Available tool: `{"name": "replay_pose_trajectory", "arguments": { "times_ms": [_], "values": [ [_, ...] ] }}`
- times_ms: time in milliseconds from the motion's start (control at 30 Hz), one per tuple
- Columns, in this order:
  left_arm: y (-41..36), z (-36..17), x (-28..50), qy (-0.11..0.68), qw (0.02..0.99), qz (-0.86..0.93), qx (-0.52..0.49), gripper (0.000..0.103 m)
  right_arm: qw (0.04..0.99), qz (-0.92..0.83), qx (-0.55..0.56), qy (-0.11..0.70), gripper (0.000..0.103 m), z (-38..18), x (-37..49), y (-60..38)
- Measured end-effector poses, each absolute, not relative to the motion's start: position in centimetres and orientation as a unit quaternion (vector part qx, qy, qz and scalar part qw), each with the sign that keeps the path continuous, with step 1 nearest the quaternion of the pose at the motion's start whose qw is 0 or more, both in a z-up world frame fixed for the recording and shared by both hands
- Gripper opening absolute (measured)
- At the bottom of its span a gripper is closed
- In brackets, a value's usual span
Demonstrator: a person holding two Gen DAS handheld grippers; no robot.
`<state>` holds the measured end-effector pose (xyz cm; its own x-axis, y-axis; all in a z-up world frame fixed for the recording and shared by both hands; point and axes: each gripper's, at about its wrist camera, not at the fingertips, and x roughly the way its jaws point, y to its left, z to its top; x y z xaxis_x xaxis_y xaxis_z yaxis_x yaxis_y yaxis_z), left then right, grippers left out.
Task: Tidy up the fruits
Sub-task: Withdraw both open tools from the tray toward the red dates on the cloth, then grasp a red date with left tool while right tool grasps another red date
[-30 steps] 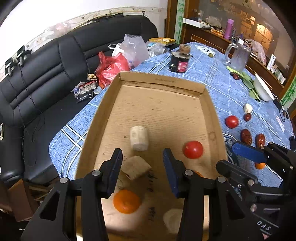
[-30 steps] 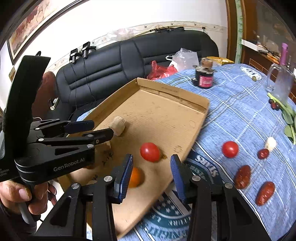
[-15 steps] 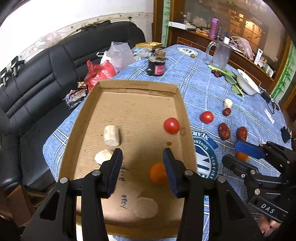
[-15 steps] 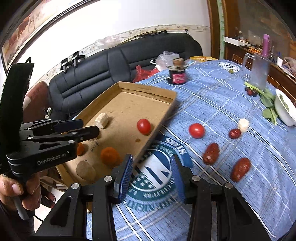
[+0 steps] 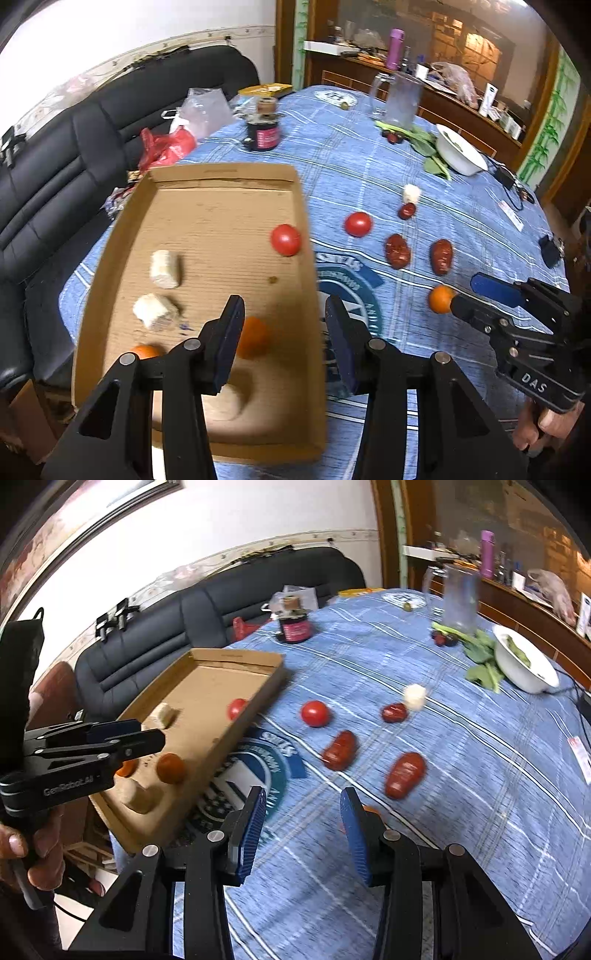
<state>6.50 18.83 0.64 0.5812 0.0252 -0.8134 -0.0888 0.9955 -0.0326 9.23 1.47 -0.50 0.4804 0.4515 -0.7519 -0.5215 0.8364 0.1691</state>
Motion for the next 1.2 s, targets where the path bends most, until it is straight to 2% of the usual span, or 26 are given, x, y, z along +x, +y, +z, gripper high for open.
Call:
{"name": "replay_pose_trajectory", "arguments": {
  "times_ms": [500,967,1067,1200],
  "values": [
    [12.9,-1.6,9.0,0.485,0.874,-0.019,-0.031,0.044,0.862,0.237,-0.019,0.448,0.044,-3.1,11.0,-3.7],
    [11.5,-3.8,13.7,0.513,0.856,-0.034,-0.044,0.044,0.855,0.229,-0.016,0.466,0.044,-5.3,16.1,-1.9],
    [11.3,-4.2,14.4,0.517,0.854,-0.038,-0.049,0.044,0.853,0.226,-0.010,0.470,0.050,-5.8,17.2,-1.5],
    [10.8,-5.0,15.6,0.525,0.849,-0.040,-0.046,0.044,0.851,0.219,-0.014,0.477,0.046,-6.7,18.3,-1.3]
  ]
}}
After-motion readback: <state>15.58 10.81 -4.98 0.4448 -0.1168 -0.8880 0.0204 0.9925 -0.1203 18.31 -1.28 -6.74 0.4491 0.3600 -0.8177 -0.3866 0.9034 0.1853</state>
